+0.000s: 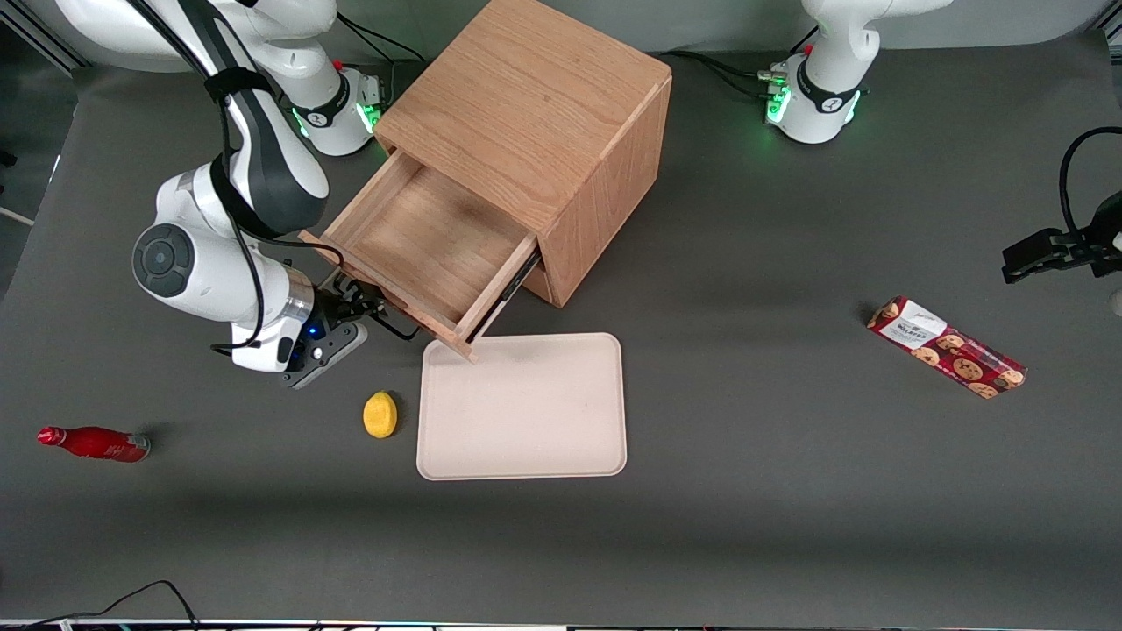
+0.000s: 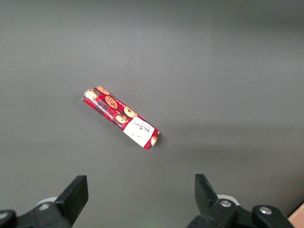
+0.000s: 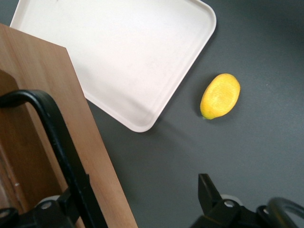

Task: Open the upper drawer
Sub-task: 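Pull the handle with the right gripper, sliding the upper drawer outward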

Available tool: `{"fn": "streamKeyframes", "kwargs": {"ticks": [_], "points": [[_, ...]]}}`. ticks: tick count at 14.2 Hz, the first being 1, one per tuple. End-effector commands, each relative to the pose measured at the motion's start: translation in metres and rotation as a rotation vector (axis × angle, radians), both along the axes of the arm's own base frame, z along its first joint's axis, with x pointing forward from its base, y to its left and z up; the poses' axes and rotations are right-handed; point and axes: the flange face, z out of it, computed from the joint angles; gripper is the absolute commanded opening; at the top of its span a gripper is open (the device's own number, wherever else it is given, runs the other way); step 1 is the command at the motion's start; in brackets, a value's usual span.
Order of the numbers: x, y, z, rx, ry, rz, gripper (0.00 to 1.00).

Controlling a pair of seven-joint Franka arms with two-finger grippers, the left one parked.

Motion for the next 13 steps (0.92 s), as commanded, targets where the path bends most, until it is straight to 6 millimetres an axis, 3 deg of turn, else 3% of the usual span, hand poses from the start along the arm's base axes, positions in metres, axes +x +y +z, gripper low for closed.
{"fn": "streamKeyframes", "kwargs": {"ticks": [1, 13], "points": [[0.016, -0.008, 0.002, -0.001, -0.02, 0.016, 1.0], [0.043, -0.035, 0.006, 0.001, -0.049, -0.038, 1.0]]}}
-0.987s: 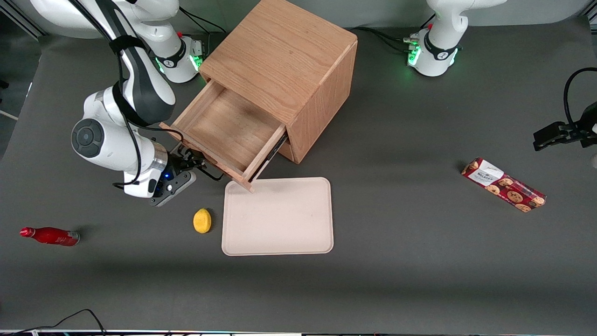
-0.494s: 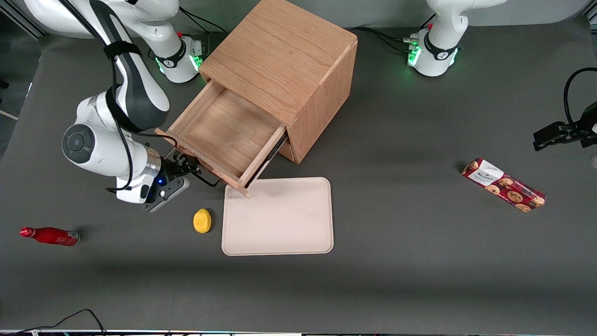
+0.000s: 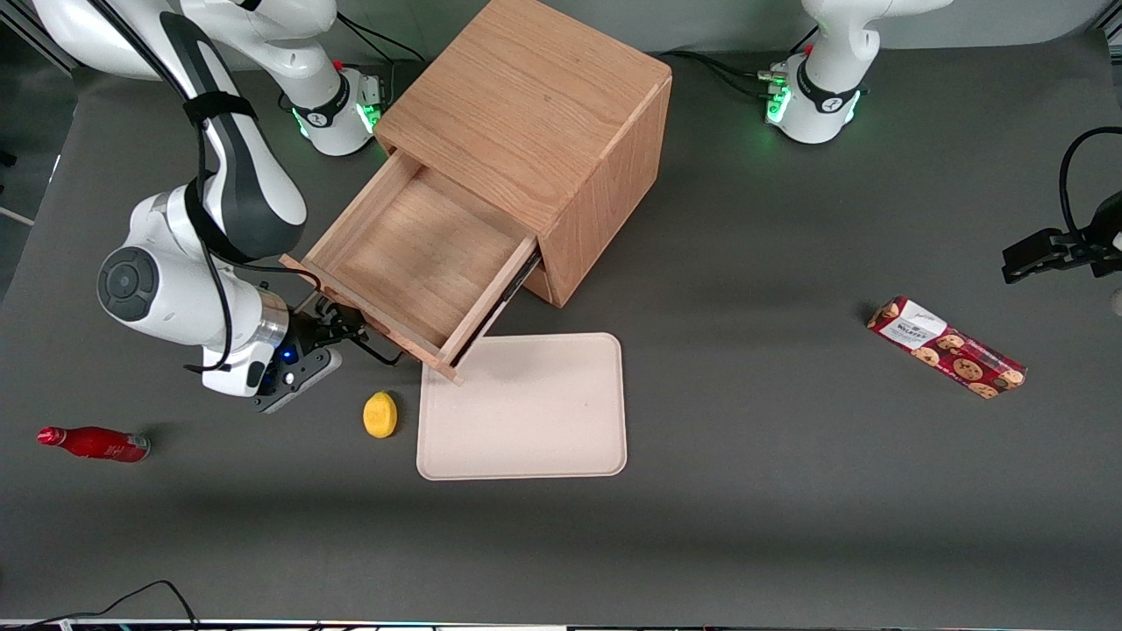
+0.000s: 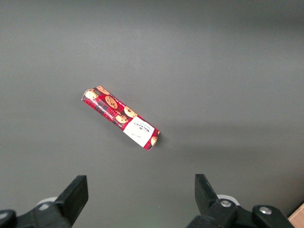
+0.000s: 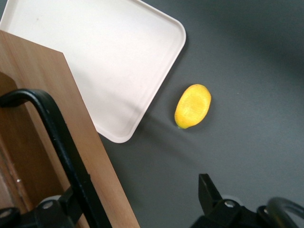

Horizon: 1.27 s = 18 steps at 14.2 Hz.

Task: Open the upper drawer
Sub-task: 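Pull the handle with the right gripper, sliding the upper drawer outward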

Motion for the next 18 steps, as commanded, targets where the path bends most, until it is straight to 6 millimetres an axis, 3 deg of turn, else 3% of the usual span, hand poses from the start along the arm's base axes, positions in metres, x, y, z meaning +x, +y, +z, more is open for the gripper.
{"fn": "streamKeyframes", "kwargs": {"ticks": [1, 11, 18], "points": [[0.015, -0.006, 0.007, 0.001, -0.028, 0.005, 1.0], [0.022, -0.013, 0.013, 0.006, -0.044, 0.005, 1.0], [0.018, -0.015, 0.043, 0.0, -0.011, 0.015, 1.0]]}}
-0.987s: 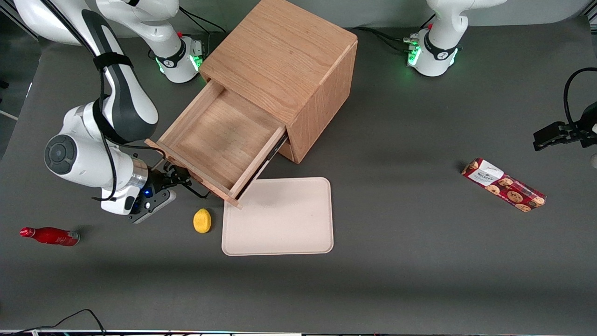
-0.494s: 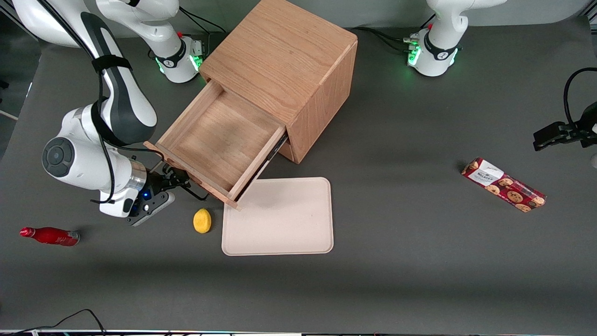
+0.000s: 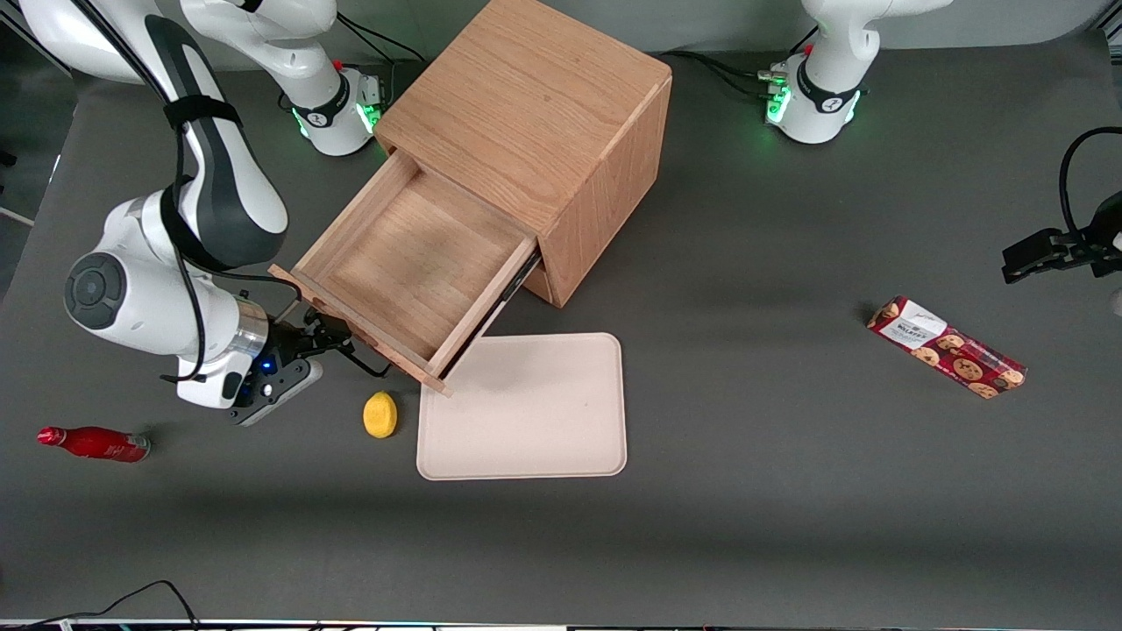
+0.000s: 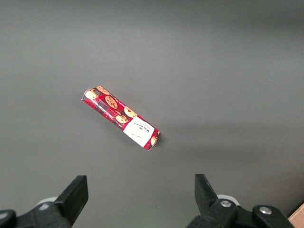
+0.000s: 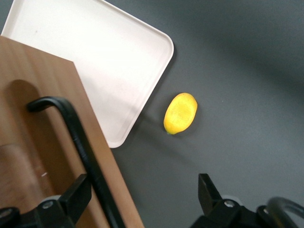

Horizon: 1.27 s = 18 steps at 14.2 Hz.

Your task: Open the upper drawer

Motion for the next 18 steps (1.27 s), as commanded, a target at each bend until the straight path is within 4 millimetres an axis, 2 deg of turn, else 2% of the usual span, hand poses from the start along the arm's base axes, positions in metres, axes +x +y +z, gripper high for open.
{"fn": "streamKeyframes", "kwargs": {"ticks": [1, 3, 5, 9, 12, 14, 16, 18], "points": [[0.001, -0.005, 0.026, -0.007, 0.013, 0.017, 1.0], [-0.004, -0.008, 0.044, -0.014, 0.017, 0.014, 1.0], [-0.009, -0.031, 0.07, -0.021, -0.001, -0.04, 1.0], [-0.027, -0.107, 0.134, -0.047, -0.064, -0.2, 1.0], [-0.043, -0.151, 0.17, -0.06, -0.099, -0.403, 1.0], [-0.054, -0.16, 0.188, -0.067, -0.094, -0.528, 1.0], [-0.066, -0.152, 0.206, -0.184, -0.117, -0.591, 1.0], [-0.075, -0.144, 0.213, -0.249, -0.111, -0.621, 1.0]]}}
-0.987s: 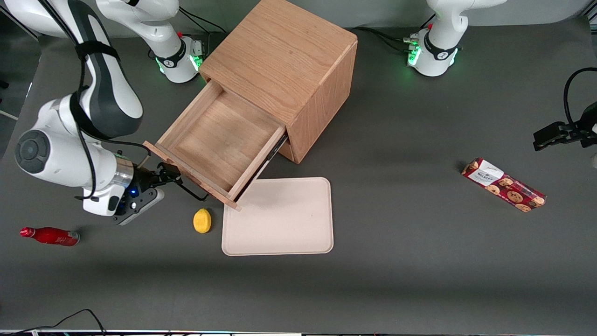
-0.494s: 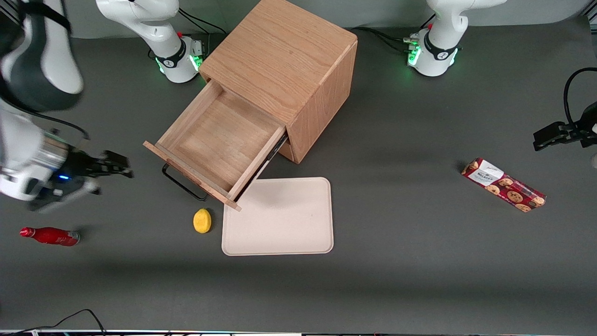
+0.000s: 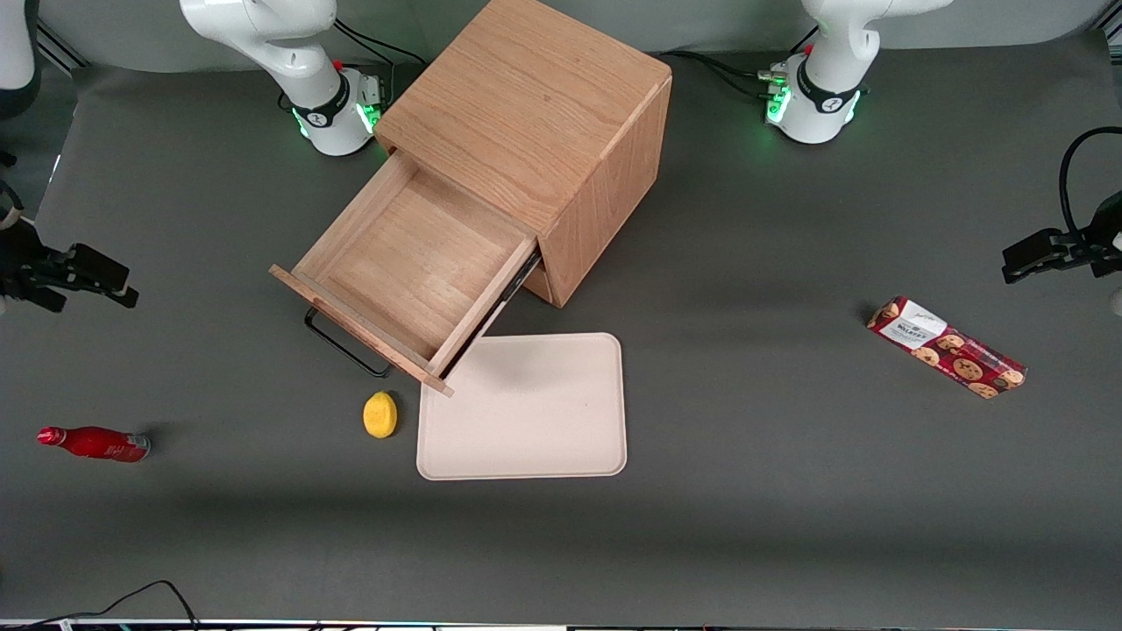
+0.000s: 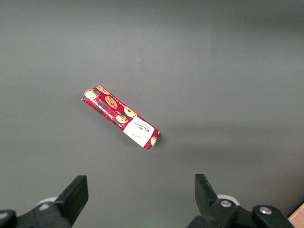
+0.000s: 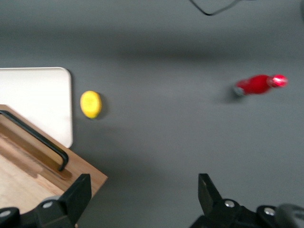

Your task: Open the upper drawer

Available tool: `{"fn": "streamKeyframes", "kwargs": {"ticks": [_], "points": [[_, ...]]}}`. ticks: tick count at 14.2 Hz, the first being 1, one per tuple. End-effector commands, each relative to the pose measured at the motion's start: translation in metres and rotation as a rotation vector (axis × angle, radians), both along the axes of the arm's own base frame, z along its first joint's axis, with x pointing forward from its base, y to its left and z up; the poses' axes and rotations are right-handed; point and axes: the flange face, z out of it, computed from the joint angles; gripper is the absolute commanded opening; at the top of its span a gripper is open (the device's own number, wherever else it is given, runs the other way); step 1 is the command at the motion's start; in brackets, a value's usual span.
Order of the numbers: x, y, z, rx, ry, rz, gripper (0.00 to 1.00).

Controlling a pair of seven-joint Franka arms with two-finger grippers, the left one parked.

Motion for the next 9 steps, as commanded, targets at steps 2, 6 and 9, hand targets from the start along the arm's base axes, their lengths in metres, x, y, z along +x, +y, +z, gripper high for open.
{"fn": "streamKeyframes", "kwargs": {"ticks": [2, 6, 9], "points": [[-0.021, 0.011, 0.017, -0.083, 0.038, -0.086, 1.0], [-0.029, 0.009, 0.019, -0.054, 0.068, -0.104, 1.0], [-0.032, 0.006, 0.018, -0.028, 0.09, -0.124, 1.0]]}}
